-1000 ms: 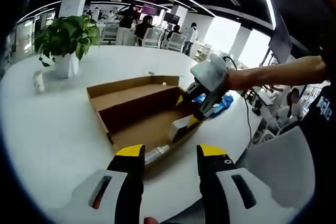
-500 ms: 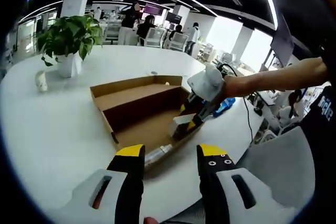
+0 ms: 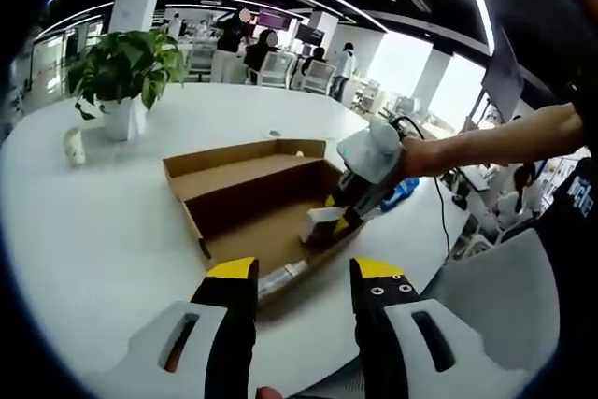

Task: Operate the shoe box by opening the lid, removing the specified soft item, and placing it in the target area until the item is outside and the box remains undamaged.

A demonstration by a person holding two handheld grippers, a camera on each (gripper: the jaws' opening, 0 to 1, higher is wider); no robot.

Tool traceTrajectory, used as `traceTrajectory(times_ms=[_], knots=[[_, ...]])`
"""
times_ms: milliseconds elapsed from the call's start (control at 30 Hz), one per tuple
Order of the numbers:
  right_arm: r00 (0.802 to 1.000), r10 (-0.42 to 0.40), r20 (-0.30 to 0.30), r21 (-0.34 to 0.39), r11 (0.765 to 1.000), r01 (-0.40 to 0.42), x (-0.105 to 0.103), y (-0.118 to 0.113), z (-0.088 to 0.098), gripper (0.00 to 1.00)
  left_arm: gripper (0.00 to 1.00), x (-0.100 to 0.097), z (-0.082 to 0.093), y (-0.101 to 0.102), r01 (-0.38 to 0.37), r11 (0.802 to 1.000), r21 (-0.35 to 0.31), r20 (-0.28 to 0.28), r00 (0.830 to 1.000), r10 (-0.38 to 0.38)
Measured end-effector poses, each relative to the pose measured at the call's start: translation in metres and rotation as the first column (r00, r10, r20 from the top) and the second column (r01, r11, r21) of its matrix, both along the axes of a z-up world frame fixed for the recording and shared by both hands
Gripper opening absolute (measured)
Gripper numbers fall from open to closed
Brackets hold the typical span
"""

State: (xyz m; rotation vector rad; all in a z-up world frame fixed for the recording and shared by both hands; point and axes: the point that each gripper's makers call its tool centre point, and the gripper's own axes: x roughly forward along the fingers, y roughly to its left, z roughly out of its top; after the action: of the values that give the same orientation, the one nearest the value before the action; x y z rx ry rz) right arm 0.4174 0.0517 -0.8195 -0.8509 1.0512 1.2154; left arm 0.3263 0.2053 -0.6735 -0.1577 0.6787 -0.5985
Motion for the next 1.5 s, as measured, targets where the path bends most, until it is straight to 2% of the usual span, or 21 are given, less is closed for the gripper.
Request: traceTrajectory(times_ms=[600, 1033, 1200, 1300, 1500], knots=[[0.999, 0.02, 0.05, 0.013, 1.0, -0.021, 0.008, 0.001, 0.036, 0.17, 0.4, 0.0, 0.009, 0.003, -0.012, 1.0, -0.015, 0.022, 1.0, 0.013], [0.99, 0.068, 0.124, 0.036, 0.997, -0.073, 0.009, 0.0, 0.085, 0.17, 0.4, 0.001, 0.02, -0.005, -0.008, 1.0, -0.023, 0.046, 0.999, 0.009], [0.982, 0.079, 0.172, 0.021, 0.996, -0.084, 0.014, -0.009, 0.102, 0.17, 0.4, 0.004, 0.024, -0.016, 0.014, 1.0, -0.022, 0.057, 0.998, -0.012], [0.982, 0.051, 0.18, 0.04, 0.997, -0.059, 0.015, -0.018, 0.112, 0.17, 0.4, 0.006, 0.026, -0.024, 0.032, 0.999, -0.018, 0.064, 0.997, -0.031], [0.98, 0.018, 0.199, 0.037, 0.999, -0.026, 0.015, -0.045, 0.12, 0.17, 0.41, 0.008, 0.027, -0.038, 0.064, 0.998, -0.002, 0.07, 0.996, -0.064]])
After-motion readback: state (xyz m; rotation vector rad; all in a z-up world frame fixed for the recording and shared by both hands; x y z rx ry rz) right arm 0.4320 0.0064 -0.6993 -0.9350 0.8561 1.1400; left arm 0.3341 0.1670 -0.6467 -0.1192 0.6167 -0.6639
